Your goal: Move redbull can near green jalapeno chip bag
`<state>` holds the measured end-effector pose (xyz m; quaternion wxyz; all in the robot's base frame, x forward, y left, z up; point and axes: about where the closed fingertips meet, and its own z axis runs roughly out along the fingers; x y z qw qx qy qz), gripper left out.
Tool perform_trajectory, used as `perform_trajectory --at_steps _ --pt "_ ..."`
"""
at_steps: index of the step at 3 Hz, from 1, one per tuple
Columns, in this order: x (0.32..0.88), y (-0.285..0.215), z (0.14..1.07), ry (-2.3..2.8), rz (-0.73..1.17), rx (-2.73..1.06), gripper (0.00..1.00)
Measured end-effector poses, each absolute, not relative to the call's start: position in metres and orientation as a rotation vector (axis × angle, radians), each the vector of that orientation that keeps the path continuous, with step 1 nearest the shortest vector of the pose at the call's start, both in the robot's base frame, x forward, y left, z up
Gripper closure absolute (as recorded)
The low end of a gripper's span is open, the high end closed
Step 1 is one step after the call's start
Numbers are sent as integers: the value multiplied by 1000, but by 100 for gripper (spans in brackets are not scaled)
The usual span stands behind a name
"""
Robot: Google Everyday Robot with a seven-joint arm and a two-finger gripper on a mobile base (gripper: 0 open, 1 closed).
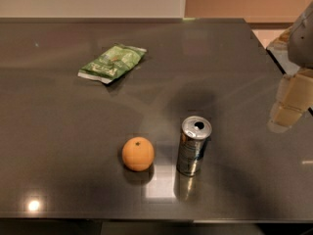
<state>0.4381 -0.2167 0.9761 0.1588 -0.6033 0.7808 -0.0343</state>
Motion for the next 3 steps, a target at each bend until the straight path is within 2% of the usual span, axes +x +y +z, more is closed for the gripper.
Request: perform_trajectory --at_steps 1,2,3 --pt "438 -215 977 2225 -96 -1725 0" --pt "432 -199 973 2162 -12 -1758 0" --pt "419 -172 961 2059 154 -1788 0"
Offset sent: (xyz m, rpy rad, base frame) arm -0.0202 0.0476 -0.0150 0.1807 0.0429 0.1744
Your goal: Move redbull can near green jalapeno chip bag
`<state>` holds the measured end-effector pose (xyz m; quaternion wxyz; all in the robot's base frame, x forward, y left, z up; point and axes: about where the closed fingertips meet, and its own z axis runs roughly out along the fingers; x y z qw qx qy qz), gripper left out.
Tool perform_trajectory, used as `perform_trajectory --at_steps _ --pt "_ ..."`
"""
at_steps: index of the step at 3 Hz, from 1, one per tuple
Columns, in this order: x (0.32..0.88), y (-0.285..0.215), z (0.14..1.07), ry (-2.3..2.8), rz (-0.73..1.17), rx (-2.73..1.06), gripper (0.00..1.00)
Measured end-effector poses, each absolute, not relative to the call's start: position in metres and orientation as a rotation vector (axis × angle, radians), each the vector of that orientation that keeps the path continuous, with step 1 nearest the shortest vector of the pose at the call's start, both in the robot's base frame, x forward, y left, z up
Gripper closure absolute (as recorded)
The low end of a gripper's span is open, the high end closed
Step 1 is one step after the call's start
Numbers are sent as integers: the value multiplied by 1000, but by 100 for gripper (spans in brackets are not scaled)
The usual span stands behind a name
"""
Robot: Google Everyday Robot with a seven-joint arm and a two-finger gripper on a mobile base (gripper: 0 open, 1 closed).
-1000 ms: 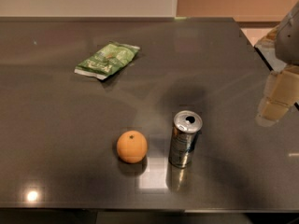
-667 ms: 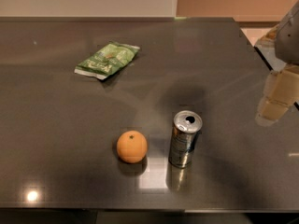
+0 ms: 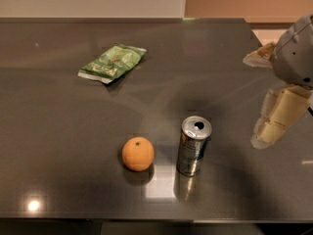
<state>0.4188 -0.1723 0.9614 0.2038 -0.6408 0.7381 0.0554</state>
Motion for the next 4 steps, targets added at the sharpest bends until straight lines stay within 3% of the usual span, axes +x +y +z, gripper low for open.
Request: perform_trajectory --at_steps 2,4 --pt "391 -114 944 1828 457 -1784 0" --pt "390 -87 926 1701 549 -1754 0"
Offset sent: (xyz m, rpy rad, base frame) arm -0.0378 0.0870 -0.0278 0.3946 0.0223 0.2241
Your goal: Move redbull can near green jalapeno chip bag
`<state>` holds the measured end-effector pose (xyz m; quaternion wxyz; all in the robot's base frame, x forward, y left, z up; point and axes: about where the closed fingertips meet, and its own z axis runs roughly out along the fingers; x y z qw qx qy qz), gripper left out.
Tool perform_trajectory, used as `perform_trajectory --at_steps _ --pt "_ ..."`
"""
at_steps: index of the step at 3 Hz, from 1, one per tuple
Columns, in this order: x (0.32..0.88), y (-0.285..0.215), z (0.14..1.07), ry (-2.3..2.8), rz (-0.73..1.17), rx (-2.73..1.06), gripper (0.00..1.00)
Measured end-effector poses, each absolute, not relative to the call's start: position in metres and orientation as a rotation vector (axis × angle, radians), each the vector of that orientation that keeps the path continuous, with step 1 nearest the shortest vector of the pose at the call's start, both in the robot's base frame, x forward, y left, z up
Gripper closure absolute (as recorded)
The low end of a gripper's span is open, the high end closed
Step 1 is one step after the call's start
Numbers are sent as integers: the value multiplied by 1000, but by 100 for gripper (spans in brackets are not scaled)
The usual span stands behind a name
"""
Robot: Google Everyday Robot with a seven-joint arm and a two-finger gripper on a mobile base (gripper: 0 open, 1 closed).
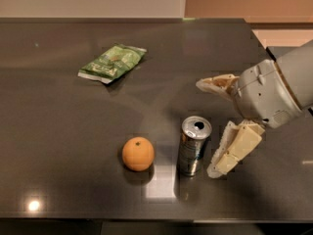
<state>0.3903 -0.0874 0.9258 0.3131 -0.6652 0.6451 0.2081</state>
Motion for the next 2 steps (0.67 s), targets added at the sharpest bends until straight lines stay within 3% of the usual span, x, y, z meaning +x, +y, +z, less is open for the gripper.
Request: perform_trajectory --at_steps 1,2 --pt "387 -82 919 1681 572 -1751 0" --pt "381 -77 914 1672 605 -1757 17"
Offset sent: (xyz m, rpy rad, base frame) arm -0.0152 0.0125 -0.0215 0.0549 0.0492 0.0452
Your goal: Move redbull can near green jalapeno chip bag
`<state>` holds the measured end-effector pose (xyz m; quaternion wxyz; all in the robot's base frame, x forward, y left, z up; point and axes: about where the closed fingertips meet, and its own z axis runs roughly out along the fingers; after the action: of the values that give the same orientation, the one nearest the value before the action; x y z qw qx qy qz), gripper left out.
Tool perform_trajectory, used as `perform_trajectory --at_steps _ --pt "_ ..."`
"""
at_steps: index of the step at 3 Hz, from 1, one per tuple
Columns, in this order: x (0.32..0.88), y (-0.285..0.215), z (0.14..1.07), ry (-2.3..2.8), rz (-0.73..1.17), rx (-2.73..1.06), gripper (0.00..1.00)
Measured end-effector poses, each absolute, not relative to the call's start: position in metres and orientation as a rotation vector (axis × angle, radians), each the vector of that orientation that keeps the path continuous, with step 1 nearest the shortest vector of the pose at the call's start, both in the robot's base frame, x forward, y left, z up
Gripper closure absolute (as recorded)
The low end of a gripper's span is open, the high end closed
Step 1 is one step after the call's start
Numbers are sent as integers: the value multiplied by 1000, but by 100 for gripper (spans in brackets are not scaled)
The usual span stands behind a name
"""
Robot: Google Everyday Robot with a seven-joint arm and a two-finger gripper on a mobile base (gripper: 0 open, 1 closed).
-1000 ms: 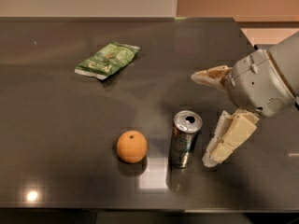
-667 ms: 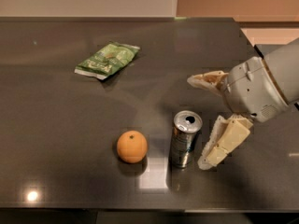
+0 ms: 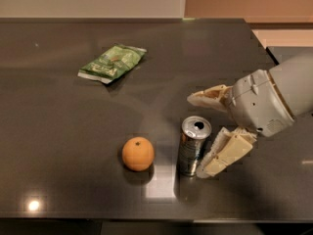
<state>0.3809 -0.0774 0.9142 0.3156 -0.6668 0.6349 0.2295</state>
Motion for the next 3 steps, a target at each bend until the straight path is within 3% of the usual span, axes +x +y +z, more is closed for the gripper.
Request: perform_trajectory --at_steps 3 --pt "393 -64 930 1665 635 -1765 87"
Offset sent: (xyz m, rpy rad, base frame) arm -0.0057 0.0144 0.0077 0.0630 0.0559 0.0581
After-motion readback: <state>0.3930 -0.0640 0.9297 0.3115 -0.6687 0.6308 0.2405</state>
